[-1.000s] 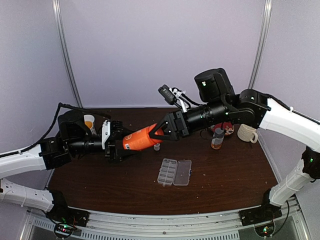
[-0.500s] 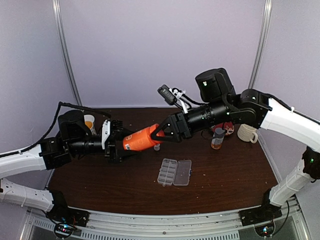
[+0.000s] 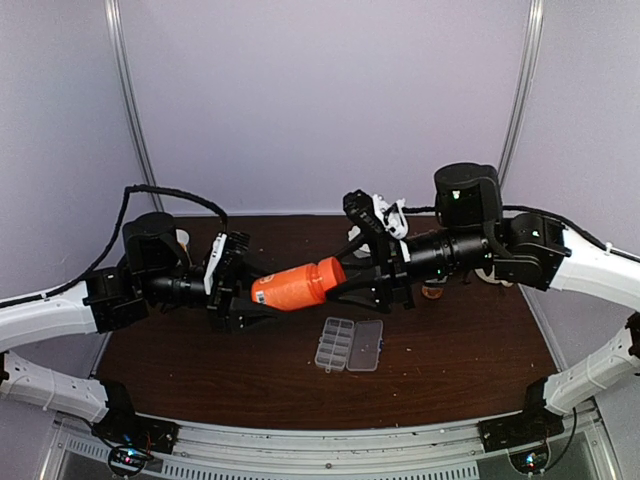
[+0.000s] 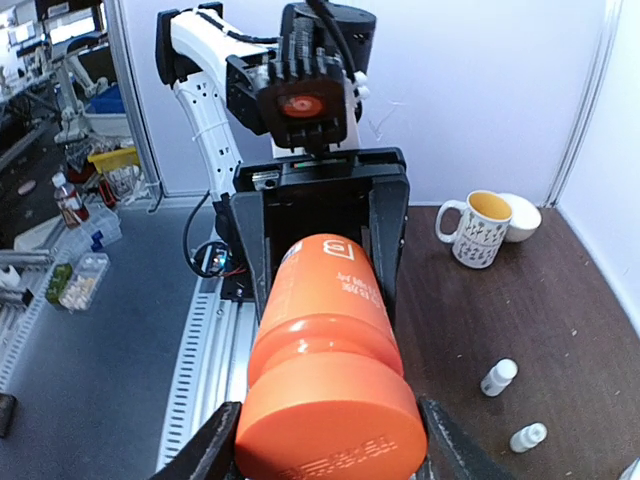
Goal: Sort the pills into containers
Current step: Unscrew the lid of the pill bottle.
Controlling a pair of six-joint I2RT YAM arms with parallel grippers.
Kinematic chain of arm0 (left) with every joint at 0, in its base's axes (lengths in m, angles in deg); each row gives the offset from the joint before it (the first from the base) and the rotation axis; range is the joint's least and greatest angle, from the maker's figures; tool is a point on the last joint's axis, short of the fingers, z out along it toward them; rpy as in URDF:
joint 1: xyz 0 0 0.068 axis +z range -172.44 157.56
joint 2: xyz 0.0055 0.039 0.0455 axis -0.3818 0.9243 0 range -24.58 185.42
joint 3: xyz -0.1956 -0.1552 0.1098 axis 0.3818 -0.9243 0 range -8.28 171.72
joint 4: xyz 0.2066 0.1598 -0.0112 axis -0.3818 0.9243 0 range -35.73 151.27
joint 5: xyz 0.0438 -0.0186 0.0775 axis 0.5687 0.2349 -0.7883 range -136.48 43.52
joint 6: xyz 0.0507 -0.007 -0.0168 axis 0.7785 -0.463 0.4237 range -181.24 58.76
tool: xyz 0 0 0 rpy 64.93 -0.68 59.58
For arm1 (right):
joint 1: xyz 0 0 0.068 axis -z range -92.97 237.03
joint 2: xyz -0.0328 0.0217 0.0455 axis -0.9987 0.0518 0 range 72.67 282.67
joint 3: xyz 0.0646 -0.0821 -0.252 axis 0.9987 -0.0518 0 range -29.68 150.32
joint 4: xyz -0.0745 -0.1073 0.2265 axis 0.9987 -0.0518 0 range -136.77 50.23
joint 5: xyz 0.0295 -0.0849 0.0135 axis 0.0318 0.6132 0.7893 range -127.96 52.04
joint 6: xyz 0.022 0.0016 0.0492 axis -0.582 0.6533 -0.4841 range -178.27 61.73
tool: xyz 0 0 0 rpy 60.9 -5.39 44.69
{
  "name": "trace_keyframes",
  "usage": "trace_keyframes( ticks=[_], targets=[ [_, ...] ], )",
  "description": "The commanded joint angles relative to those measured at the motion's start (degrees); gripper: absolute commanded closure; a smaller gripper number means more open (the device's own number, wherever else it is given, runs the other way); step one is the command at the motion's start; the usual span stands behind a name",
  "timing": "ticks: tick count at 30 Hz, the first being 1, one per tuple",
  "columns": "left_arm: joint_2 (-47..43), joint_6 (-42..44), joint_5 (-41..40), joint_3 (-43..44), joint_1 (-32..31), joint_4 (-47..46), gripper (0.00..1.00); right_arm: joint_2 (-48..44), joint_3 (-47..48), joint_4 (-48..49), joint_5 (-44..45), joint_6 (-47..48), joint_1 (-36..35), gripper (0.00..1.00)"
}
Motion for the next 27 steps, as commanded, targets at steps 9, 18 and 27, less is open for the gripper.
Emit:
trace_keyframes(
  ticks=[9,18,27],
  targets=[
    [-0.3,-1.5,4.0,0.4,0.5,0.8,0.80,-4.8,-4.8,8.2,6.0,28.4,0.6,0.90],
    [0.7,-1.0,-3.0,-1.2,0.5,3.5,0.90,-11.3,-14.8,9.0,11.4,20.5,1.1,0.89],
    [4.3,-0.6,-6.7,-0.3,0.5,5.1,1.00,-12.3,-20.0,-4.5,26.1,-5.1,2.3,0.85]
  ],
)
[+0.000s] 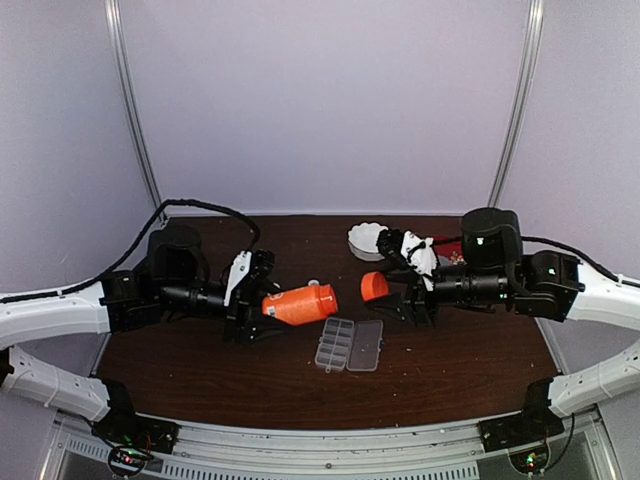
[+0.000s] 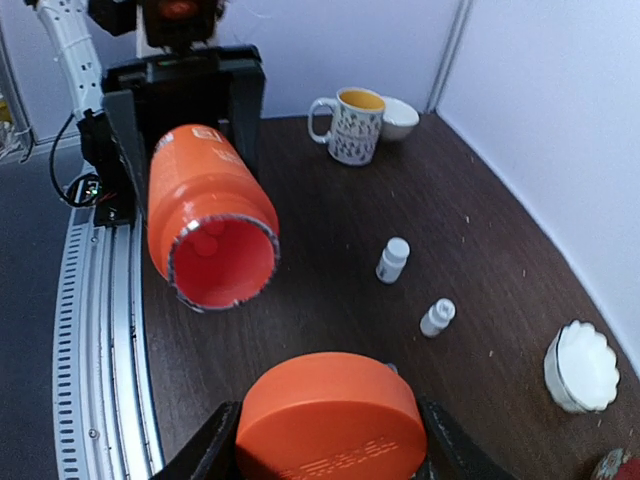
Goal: Sort the pills into containers
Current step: Unscrew the lid of the pill bottle, then place the lid of the pill bottle at the center of the board.
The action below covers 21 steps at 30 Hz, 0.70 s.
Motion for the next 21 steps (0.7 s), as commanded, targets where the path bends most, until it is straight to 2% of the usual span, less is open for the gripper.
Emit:
trace_keyframes(
  ticks=[1,4,7,13,21],
  targets=[
    [0.6,0.3,-3.8,1.0,0.2,-1.6,1.00,-0.4,-2.7,-9.7,15.6,-18.2,0.5,0.85],
    [1.1,0.0,-4.4,0.5,0.2,-3.1,1.00,-0.9,-5.2,-12.8,25.6,-26.3,0.7,0.92],
    [1.9,-1.0,-6.8,0.8,0.2,-2.8,1.00,-2.0,-9.5,-12.2,29.7,-33.1,1.4,0.94],
    [3.4,-1.4,-8.6,0.0,0.1,-3.8,1.00,-0.3,-15.4,-10.3,28.7,-42.7,4.7,0.93],
    [3.4,-2.0,-12.9,-3.4,-0.3,-7.4,1.00,9.3,-19.2,-8.6,19.3,-45.0,10.3,0.92]
  ],
)
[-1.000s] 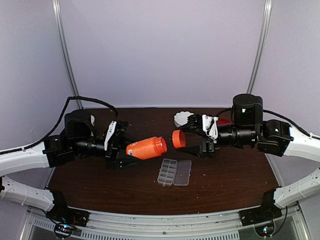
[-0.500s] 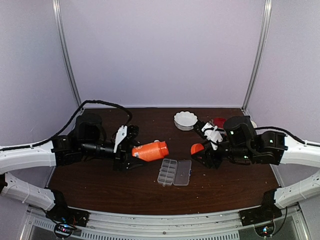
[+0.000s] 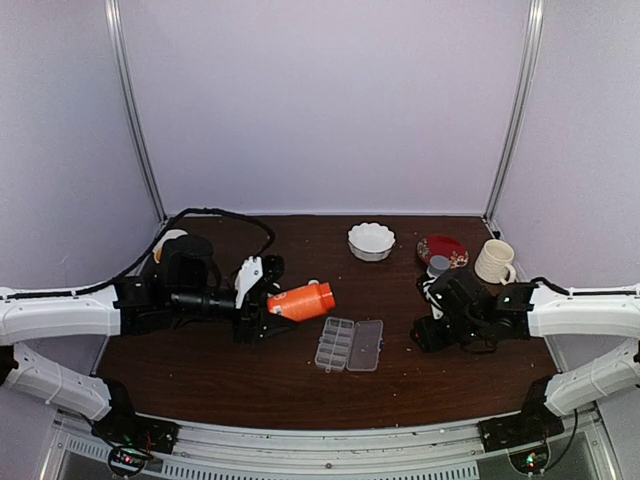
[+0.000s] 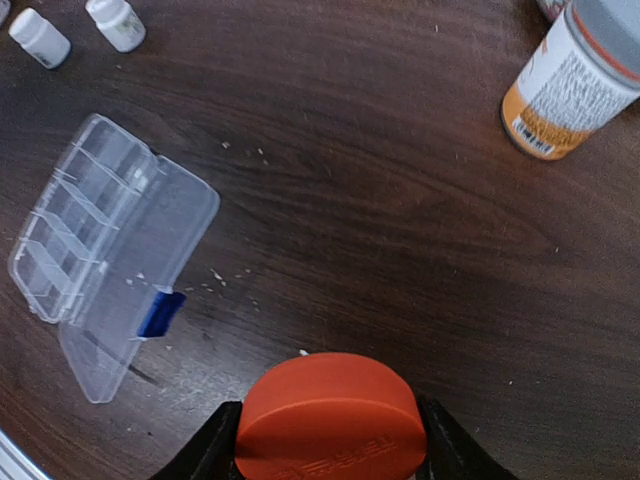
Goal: Sort the pills into containers
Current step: Place the lid of the pill bottle at the center of the board.
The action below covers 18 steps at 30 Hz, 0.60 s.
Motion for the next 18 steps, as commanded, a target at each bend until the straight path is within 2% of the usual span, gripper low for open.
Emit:
trace_keyframes(
  ticks=[1,8,12,14,17,18],
  targets=[
    [-0.1,-1.4,-3.1,-1.6,-0.2,-5.6,1.00,4.4,-2.1,2.1,-5.1,-3.1,1.6,0.92],
    [-0.9,-2.2,-6.1,-4.0,-0.3,-8.0,1.00,11.6,-0.1,1.3,-7.3,-3.4,2.1,0.90],
    [-0.7,-4.8,-7.4,-3.4,-0.3,-7.5,1.00,15.0,2.9,-2.9,-7.3,-2.4,2.2,0.83],
    [-0.5,-5.2,-7.8,-3.5,-0.3,-7.8,1.00,15.6,3.4,-3.4,-7.4,-2.2,2.3,0.73],
    [-1.3,-5.6,-6.9,-4.6,-0.3,-10.1,1.00,15.8,4.5,-4.6,-6.7,-2.1,2.4,0.50],
    [-1.5,-5.8,-7.2,-4.7,-0.3,-10.5,1.00,15.6,5.2,-5.2,-6.2,-2.3,2.4,0.45]
  ],
)
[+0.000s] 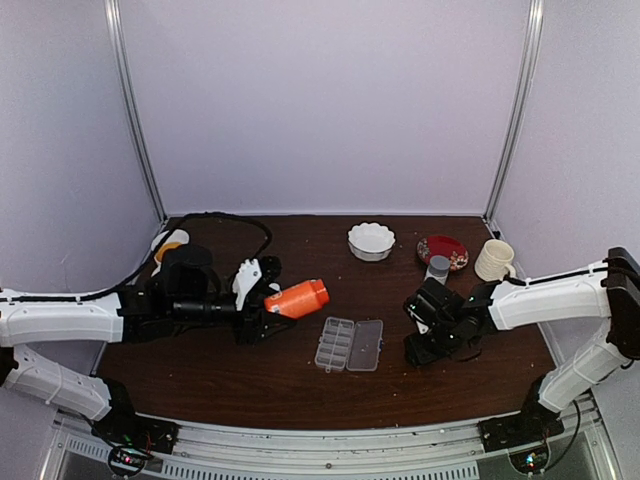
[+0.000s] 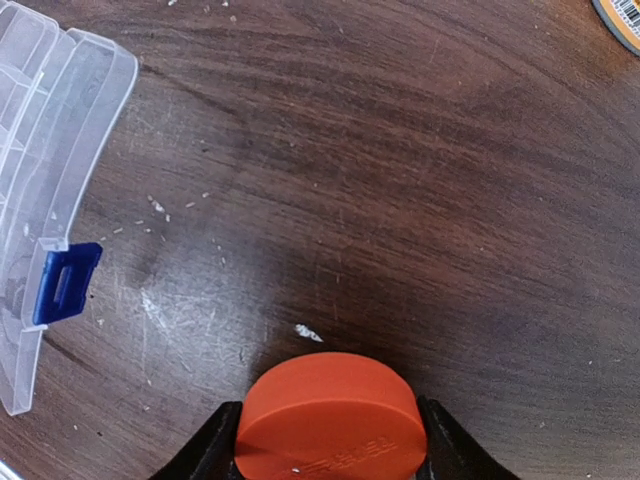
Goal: Sort the pills into containers
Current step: Place the lid of the pill bottle at the center of the board.
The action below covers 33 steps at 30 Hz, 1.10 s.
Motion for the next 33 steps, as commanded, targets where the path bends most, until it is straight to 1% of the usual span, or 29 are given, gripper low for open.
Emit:
trace_keyframes(
  ticks=[1,3,5,11,15,18,24,29,30,31,32,33],
  targets=[
    [-1.8,-1.8,-1.0,-0.9,-0.2,-6.5,1.00,-0.5,3.2,-3.6,1.5,-0.2,0.4,0.42],
    [-2.8,-2.0,-2.4,-1.1,-0.2,-6.8,1.00,-1.9,4.3,-4.6,2.4,-0.3,0.4,0.37],
    [-4.7,-1.4,-3.2,-2.2,-0.2,-8.0,1.00,-4.0,5.1,-5.3,3.4,-0.4,0.4,0.29],
    [-9.4,1.8,-5.5,-3.4,-0.2,-7.5,1.00,-7.1,7.8,-8.0,4.6,-0.4,0.5,0.17],
    [-11.6,6.7,-5.4,-3.2,-0.2,-4.3,1.00,-8.3,9.2,-8.2,5.4,-0.4,0.5,0.16],
    [-13.4,7.3,-6.7,-3.9,-0.2,-4.1,1.00,-9.7,9.4,-7.4,5.9,-0.7,0.5,0.16],
    [-19.5,8.4,-7.3,-8.1,-0.2,-8.7,1.00,-9.7,10.2,-7.7,5.2,-1.1,0.6,0.16],
    [-20.2,8.2,-9.9,-6.7,-0.2,-5.0,1.00,-11.1,10.3,-6.7,4.9,-1.7,0.5,0.15],
    [-20.1,8.2,-9.9,-6.4,-0.2,-4.2,1.00,-11.6,10.3,-6.6,5.2,-2.1,0.5,0.13],
    [-20.3,8.0,-10.4,-6.1,-0.2,-3.8,1.00,-12.1,10.4,-6.6,6.0,-2.7,0.5,0.08],
    [-20.3,7.1,-11.7,-6.0,-0.2,-3.7,1.00,-12.7,10.4,-6.9,6.5,-3.4,0.5,0.03],
    [-20.4,5.7,-13.6,-5.9,-0.2,-3.6,1.00,-13.2,10.3,-6.7,6.7,-3.5,0.5,0.01]
  ],
)
